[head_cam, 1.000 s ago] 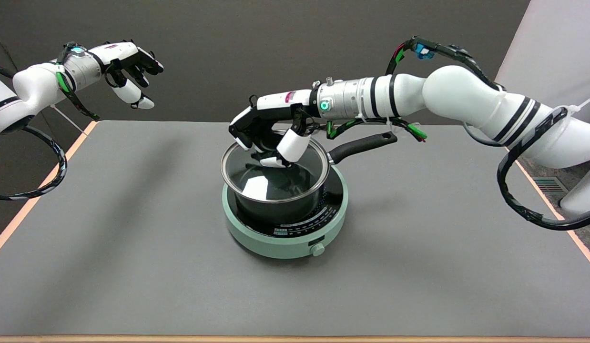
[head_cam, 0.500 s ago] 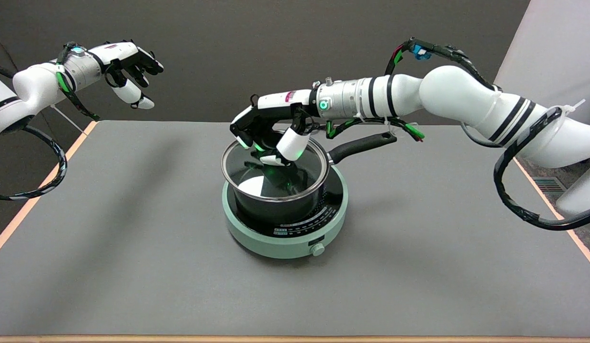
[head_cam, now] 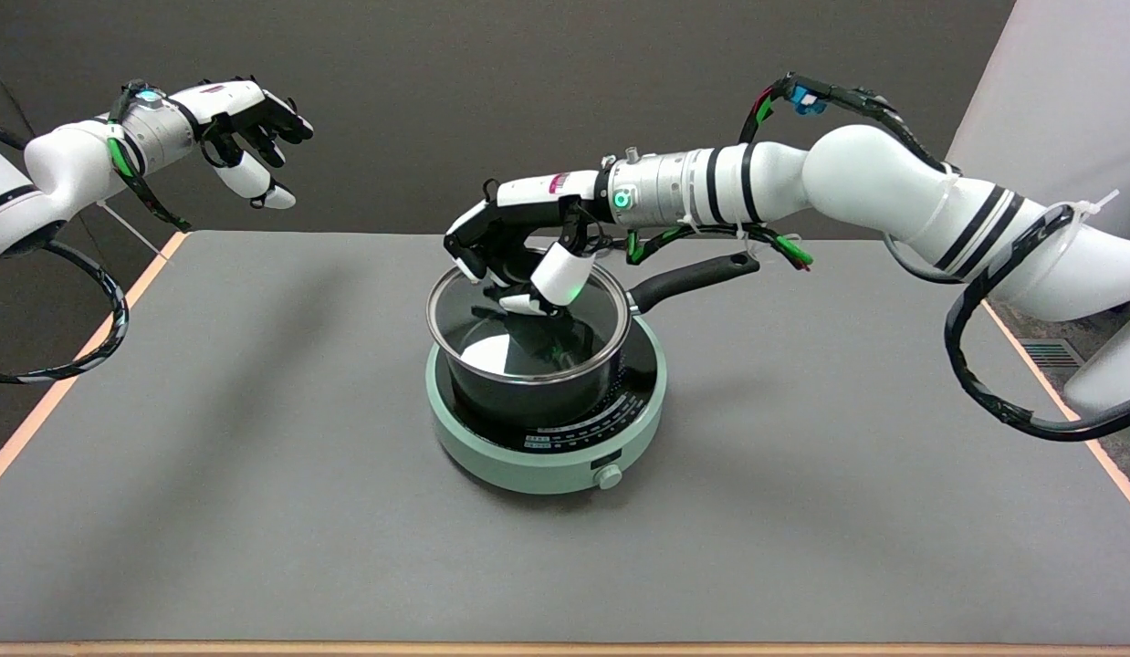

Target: Place the pot lid onto the pot.

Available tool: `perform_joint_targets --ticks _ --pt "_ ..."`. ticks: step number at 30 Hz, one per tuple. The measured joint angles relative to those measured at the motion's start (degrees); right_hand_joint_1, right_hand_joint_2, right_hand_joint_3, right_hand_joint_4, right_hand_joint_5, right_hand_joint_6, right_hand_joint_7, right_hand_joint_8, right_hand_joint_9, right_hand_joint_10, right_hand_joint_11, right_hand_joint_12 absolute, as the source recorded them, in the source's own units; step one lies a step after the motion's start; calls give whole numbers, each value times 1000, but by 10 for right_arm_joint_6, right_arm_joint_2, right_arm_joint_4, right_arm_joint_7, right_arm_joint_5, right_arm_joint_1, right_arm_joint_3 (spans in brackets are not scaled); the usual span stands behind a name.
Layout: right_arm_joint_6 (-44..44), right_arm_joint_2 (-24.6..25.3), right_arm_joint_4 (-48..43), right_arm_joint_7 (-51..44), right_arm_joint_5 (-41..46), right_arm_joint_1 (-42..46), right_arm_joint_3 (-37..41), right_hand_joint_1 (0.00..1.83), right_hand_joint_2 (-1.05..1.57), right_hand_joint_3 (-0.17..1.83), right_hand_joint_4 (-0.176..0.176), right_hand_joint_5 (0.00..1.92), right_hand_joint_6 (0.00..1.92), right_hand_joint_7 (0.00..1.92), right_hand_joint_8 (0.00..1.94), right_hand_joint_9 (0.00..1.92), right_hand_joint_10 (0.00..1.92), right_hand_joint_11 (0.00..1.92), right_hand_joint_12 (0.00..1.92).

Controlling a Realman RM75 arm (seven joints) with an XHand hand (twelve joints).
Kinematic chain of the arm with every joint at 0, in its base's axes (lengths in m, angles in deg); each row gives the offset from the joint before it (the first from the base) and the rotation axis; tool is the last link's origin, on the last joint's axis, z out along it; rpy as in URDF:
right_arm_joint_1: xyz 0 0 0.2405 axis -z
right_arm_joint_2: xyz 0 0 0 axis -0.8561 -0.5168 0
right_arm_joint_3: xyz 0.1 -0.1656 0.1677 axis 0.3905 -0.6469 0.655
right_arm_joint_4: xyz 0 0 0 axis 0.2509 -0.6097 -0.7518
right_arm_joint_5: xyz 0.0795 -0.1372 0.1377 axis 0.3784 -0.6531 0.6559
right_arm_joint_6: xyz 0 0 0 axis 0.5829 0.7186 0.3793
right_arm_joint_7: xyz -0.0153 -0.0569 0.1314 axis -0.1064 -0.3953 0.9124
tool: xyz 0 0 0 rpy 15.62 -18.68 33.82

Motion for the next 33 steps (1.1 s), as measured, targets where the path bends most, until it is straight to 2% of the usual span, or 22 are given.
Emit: perform_joint_targets --ticks 27,30,31,32,33 --pt "3 -15 -4 0 -1 11 2 1310 860 1004 105 456 1755 690 1874 670 1921 248 1921" --pt "4 -17 -5 0 -1 13 2 1295 903 965 105 441 1759 653 1910 556 1921 206 1921" --pt "4 -18 -5 0 -1 14 2 1284 930 946 110 427 1758 625 1941 496 1921 135 1921" --pt "4 -19 -6 -1 -1 14 2 1263 1007 822 110 424 1722 569 1941 425 1921 96 1921" --pt "4 -19 -6 -1 -1 15 2 1253 1045 759 129 412 1681 544 1938 402 1921 93 1921"
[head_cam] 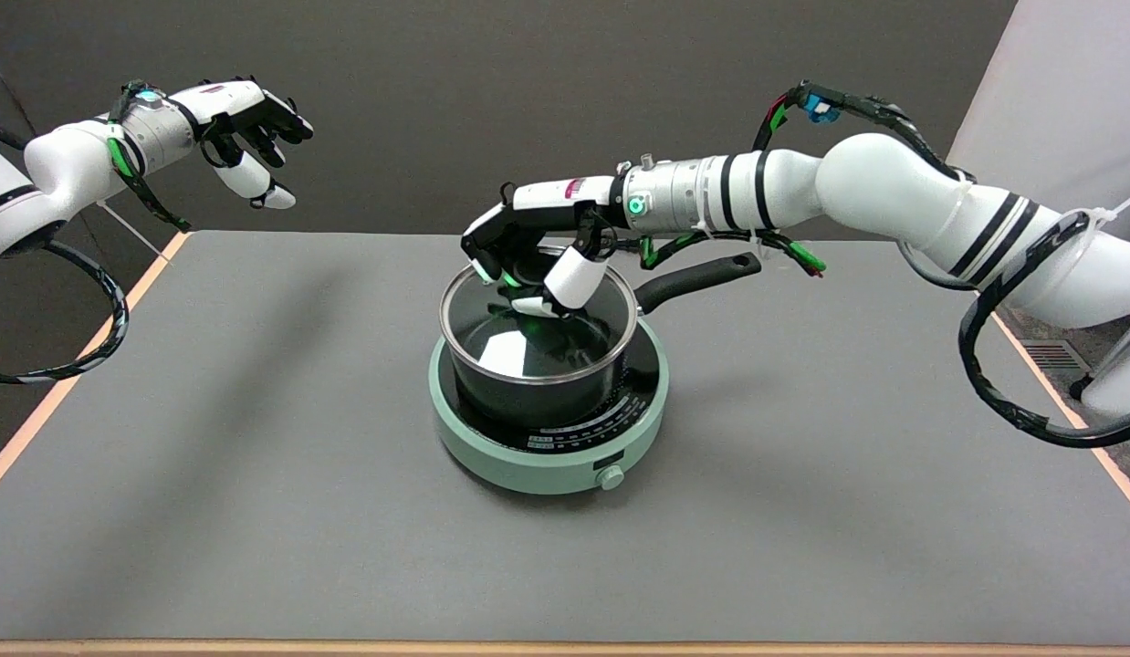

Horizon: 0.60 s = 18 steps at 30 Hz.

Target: Place the pot lid onto the pot.

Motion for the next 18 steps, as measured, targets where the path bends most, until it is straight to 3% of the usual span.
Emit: perform_joint_targets --ticks 2,3,5,6,8,14,16,18 --pt "0 -1 -1 0 0 0 0 1246 1084 675 173 399 1551 524 1911 425 1921 64 1921" --pt "0 -2 -1 -1 0 0 0 1242 1124 578 176 404 1438 516 1871 443 1921 53 1921" --pt "0 -3 -2 -1 0 0 0 1252 1151 441 146 478 1280 548 1758 457 1918 69 1921" --pt "0 -4 -2 -1 0 0 0 1252 1168 393 114 527 1201 552 1741 443 1919 61 1921" --pt "0 -5 -2 -2 0 0 0 968 770 899 90 548 952 591 1325 519 1844 198 1921" --pt "-7 -8 -2 -5 -7 -6 -1 977 602 877 27 709 510 734 830 757 1248 331 1921" --pt "-9 -8 -2 -6 -8 -9 -1 998 587 868 23 702 424 769 683 824 1052 419 1916" --pt "-12 -9 -3 -6 -9 -11 -1 1031 561 959 32 620 284 824 413 843 865 611 1733"
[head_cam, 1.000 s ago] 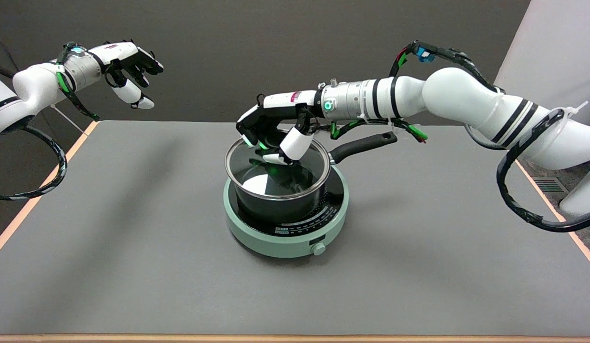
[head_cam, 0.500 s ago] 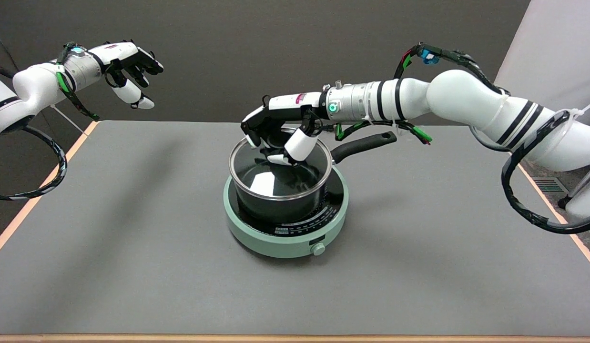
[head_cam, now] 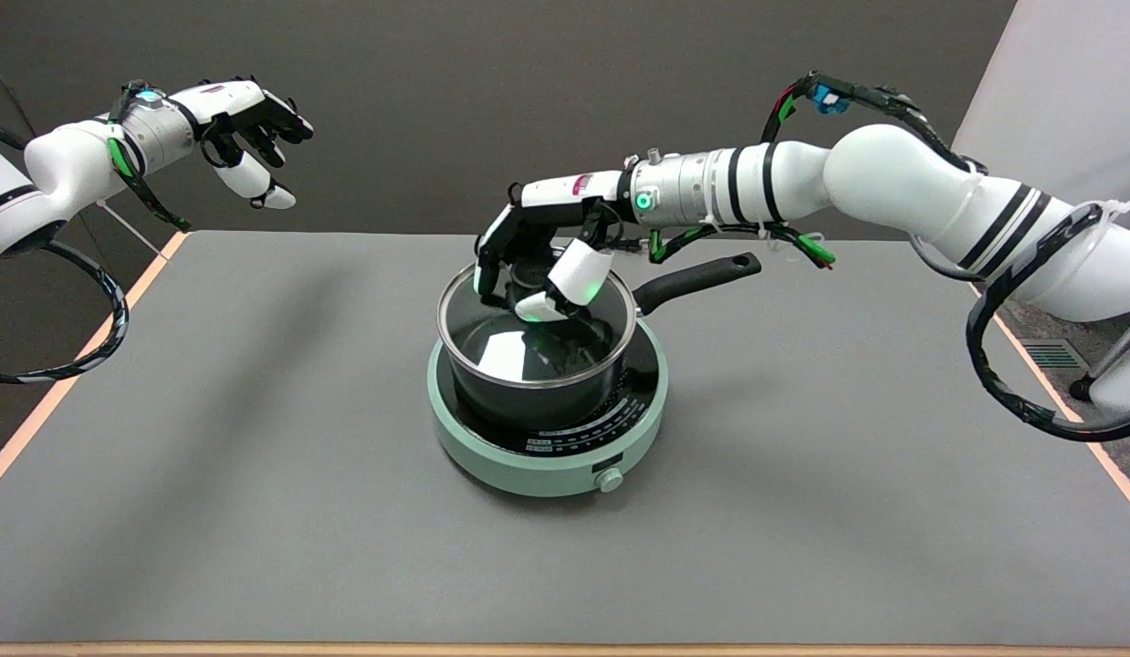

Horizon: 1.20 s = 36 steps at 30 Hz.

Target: Place the pot lid onto the pot.

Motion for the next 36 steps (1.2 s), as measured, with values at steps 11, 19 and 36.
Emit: perform_joint_targets --ticks 11,19,36 --pt "-4 -12 -7 -1 1 -10 8 832 496 940 38 497 209 663 234 661 519 641 1421" --pt "-10 -24 -18 -6 1 -4 48 749 511 962 37 474 214 652 248 636 558 658 1413" --pt "65 -66 -56 -58 4 84 253 790 530 943 83 526 226 668 225 678 452 614 1338"
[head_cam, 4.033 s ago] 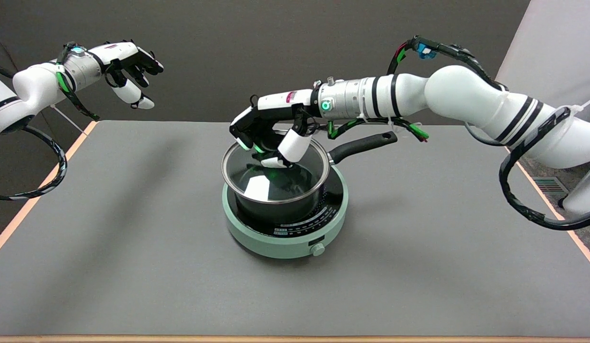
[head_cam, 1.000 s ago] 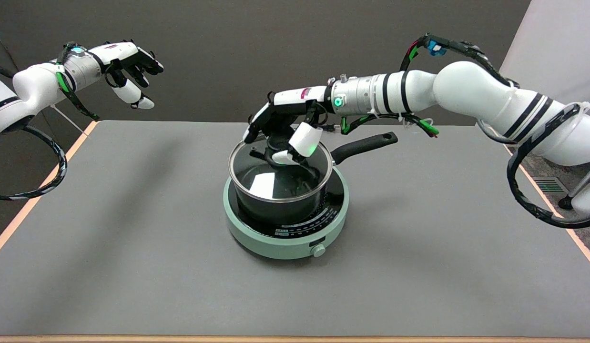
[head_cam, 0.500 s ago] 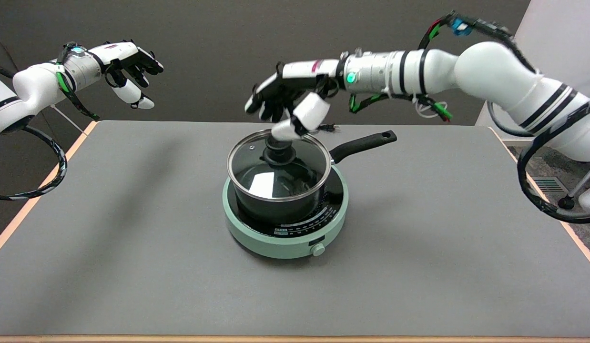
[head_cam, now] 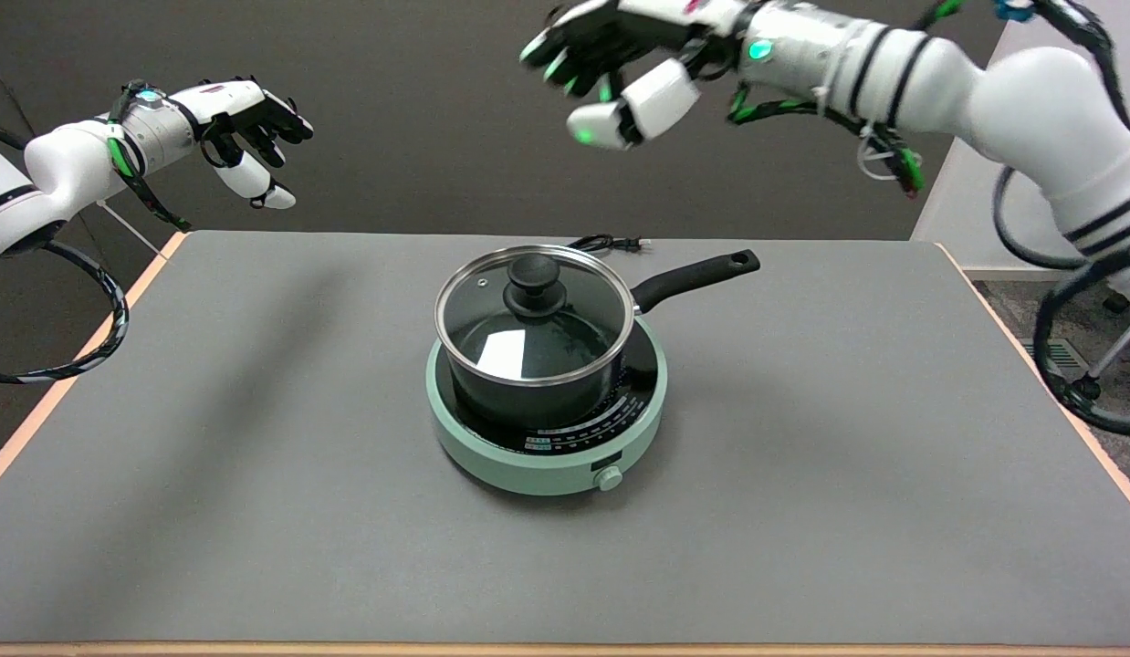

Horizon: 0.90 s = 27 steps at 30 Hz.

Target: Place the pot lid onto the pot.

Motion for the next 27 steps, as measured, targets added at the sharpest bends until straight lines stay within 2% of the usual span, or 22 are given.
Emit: perform_joint_targets --ticks 3,6,9,14,22,27 --pt "35 -11 -5 -8 2 43 46 687 555 922 101 516 224 631 217 648 388 571 1275" --pt "77 -22 -9 -14 15 99 98 550 592 897 115 524 230 582 193 579 332 473 1064" --pt "120 -32 -12 -17 38 158 146 442 598 898 107 506 216 522 168 506 280 379 849" --pt "183 -44 -13 6 84 252 215 333 614 883 100 500 209 529 167 501 261 384 801" --pt "241 -54 9 114 136 369 291 204 631 862 126 526 223 585 182 555 270 421 804" --pt "254 -57 28 173 164 425 321 227 624 858 131 543 235 602 182 575 286 434 821"
